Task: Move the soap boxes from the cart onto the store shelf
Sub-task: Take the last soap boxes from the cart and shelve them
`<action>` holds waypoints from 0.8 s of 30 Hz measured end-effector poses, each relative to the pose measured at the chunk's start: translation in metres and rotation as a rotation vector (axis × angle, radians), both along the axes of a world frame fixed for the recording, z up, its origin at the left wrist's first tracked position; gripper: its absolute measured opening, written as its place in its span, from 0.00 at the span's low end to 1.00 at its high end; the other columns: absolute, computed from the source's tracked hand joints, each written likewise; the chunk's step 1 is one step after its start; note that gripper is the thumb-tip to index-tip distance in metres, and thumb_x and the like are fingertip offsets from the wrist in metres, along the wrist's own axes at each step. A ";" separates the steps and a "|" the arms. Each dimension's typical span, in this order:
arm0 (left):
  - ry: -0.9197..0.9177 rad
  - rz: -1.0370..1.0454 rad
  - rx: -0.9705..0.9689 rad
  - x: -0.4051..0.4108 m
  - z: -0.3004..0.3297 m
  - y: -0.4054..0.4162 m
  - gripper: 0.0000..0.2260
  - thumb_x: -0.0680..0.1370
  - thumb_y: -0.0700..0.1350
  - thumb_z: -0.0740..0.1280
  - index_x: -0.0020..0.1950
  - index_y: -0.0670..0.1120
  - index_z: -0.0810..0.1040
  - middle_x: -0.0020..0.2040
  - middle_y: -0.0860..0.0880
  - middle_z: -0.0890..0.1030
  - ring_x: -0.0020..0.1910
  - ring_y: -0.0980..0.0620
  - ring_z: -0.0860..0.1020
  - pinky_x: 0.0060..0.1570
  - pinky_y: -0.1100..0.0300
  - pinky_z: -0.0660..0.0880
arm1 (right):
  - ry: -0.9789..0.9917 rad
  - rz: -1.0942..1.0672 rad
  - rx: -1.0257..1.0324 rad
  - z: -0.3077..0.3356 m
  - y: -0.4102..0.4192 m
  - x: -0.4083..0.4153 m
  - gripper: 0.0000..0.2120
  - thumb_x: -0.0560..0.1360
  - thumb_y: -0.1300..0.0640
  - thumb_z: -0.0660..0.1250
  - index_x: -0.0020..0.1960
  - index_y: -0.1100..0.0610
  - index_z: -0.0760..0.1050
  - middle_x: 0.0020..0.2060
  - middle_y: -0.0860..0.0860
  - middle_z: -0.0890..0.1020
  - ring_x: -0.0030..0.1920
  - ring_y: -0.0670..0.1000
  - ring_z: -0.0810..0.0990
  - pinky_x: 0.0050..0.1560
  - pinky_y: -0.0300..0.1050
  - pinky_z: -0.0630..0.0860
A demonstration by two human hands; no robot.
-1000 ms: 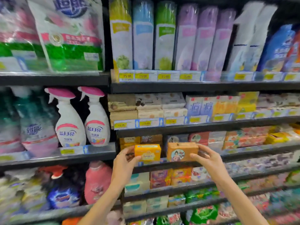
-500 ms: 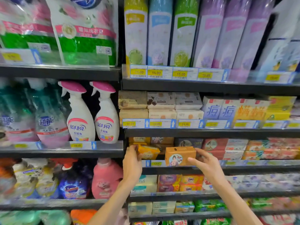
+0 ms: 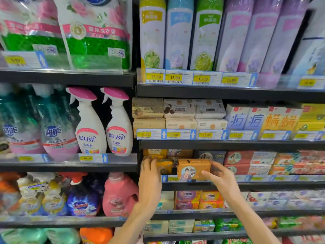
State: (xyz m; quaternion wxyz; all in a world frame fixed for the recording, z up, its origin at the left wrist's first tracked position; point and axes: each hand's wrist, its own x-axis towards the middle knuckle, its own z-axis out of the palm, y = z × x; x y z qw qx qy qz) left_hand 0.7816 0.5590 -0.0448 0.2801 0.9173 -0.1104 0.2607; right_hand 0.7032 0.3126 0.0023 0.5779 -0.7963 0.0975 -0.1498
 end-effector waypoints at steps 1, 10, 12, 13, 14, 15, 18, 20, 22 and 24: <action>-0.062 -0.039 0.087 0.001 -0.004 -0.002 0.17 0.78 0.40 0.67 0.67 0.43 0.75 0.68 0.44 0.73 0.66 0.41 0.74 0.64 0.49 0.75 | 0.001 -0.006 0.004 -0.001 0.000 0.001 0.31 0.68 0.49 0.78 0.69 0.51 0.74 0.58 0.48 0.83 0.59 0.46 0.80 0.60 0.47 0.77; -0.182 -0.146 0.325 0.001 -0.010 -0.003 0.20 0.78 0.50 0.70 0.68 0.44 0.77 0.67 0.47 0.78 0.68 0.46 0.73 0.67 0.51 0.74 | -0.012 -0.029 0.017 -0.006 0.007 0.007 0.27 0.69 0.53 0.78 0.65 0.50 0.75 0.52 0.43 0.84 0.54 0.43 0.82 0.56 0.45 0.78; -0.158 -0.135 0.308 0.000 -0.008 0.002 0.21 0.79 0.53 0.69 0.68 0.45 0.77 0.67 0.48 0.77 0.68 0.47 0.72 0.65 0.52 0.76 | -0.009 -0.020 0.020 -0.008 0.010 0.011 0.27 0.69 0.52 0.78 0.66 0.49 0.75 0.52 0.44 0.85 0.54 0.44 0.83 0.57 0.47 0.79; -0.141 -0.130 0.302 0.001 -0.009 0.005 0.21 0.79 0.54 0.68 0.69 0.46 0.76 0.67 0.48 0.76 0.69 0.48 0.72 0.64 0.53 0.77 | -0.007 -0.019 0.019 -0.010 0.013 0.013 0.27 0.69 0.51 0.78 0.66 0.48 0.75 0.52 0.45 0.85 0.55 0.45 0.83 0.58 0.49 0.79; -0.123 -0.125 0.297 0.001 -0.009 0.008 0.22 0.79 0.56 0.67 0.69 0.47 0.75 0.68 0.49 0.75 0.69 0.48 0.71 0.62 0.53 0.78 | -0.009 -0.020 0.020 -0.012 0.015 0.014 0.27 0.69 0.50 0.78 0.65 0.47 0.75 0.52 0.46 0.86 0.55 0.46 0.83 0.59 0.50 0.80; -0.108 -0.123 0.295 0.001 -0.009 0.010 0.22 0.79 0.57 0.67 0.70 0.47 0.75 0.68 0.49 0.75 0.69 0.48 0.71 0.62 0.53 0.78 | -0.012 -0.029 0.022 -0.015 0.018 0.016 0.26 0.69 0.49 0.78 0.65 0.47 0.75 0.52 0.46 0.86 0.54 0.45 0.84 0.58 0.50 0.80; -0.086 -0.128 0.304 0.002 -0.009 0.013 0.23 0.79 0.57 0.67 0.71 0.47 0.74 0.69 0.49 0.74 0.70 0.48 0.70 0.61 0.52 0.78 | -0.037 -0.073 0.005 -0.015 0.030 0.020 0.22 0.70 0.51 0.78 0.61 0.45 0.75 0.48 0.44 0.86 0.52 0.42 0.84 0.53 0.41 0.80; -0.081 -0.141 0.298 0.001 -0.009 0.014 0.24 0.78 0.56 0.69 0.70 0.48 0.74 0.70 0.49 0.73 0.71 0.48 0.69 0.62 0.52 0.78 | -0.055 -0.101 -0.024 -0.012 0.038 0.020 0.20 0.71 0.53 0.77 0.59 0.46 0.75 0.45 0.41 0.85 0.47 0.37 0.83 0.44 0.31 0.77; -0.082 -0.157 0.290 0.001 -0.011 0.014 0.24 0.77 0.55 0.70 0.70 0.48 0.74 0.71 0.49 0.73 0.72 0.48 0.69 0.64 0.51 0.77 | -0.076 -0.124 -0.052 -0.011 0.042 0.021 0.18 0.72 0.55 0.76 0.58 0.47 0.74 0.43 0.39 0.83 0.43 0.32 0.81 0.39 0.27 0.76; -0.080 -0.168 0.282 0.000 -0.014 0.015 0.24 0.78 0.55 0.69 0.71 0.48 0.73 0.72 0.49 0.72 0.74 0.48 0.68 0.66 0.50 0.76 | -0.089 -0.150 -0.096 -0.010 0.047 0.021 0.18 0.72 0.54 0.76 0.59 0.48 0.76 0.44 0.40 0.84 0.44 0.32 0.82 0.42 0.29 0.77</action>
